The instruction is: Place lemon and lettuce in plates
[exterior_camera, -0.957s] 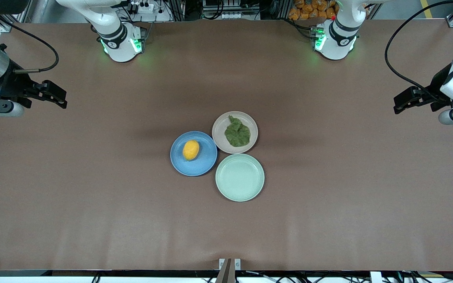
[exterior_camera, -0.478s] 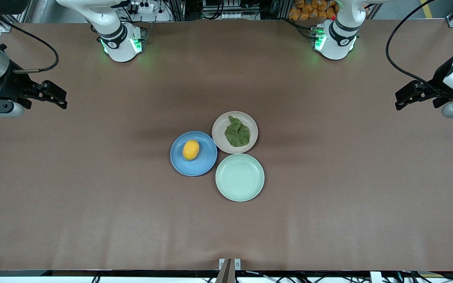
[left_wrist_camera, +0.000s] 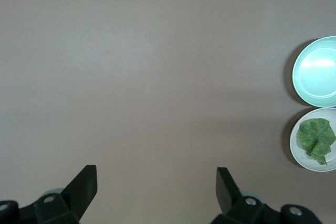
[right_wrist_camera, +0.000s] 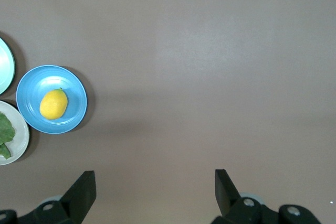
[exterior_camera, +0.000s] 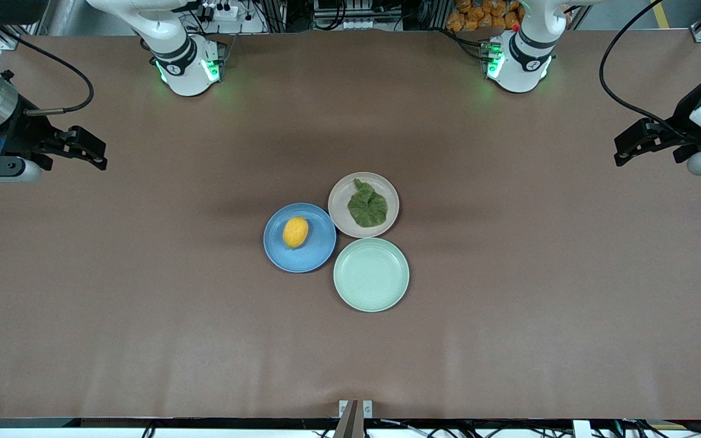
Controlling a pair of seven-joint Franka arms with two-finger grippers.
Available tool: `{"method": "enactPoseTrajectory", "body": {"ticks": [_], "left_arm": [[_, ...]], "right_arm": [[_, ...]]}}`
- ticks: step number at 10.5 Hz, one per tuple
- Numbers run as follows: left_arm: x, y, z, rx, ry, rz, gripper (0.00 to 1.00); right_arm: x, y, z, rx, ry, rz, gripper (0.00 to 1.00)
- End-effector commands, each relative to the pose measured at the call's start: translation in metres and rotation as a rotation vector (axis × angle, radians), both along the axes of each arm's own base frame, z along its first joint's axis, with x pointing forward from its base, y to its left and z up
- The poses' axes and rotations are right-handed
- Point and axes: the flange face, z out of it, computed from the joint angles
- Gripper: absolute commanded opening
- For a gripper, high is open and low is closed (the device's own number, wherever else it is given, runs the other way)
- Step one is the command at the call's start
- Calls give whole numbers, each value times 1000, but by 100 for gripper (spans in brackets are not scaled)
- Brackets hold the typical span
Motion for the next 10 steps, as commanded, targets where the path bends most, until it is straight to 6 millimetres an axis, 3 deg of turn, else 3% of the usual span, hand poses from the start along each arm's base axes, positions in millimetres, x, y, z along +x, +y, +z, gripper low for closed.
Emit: {"method": "enactPoseTrajectory", "body": {"ticks": [1,10], "left_arm": [[-13,3,11,-18,-7,-22,100],[-11,8,11,-15,-7,-16,100]], "right_arm": [[-1,2,0,19,-3,10,100],[-2,2,0,18,0,8,100]]}}
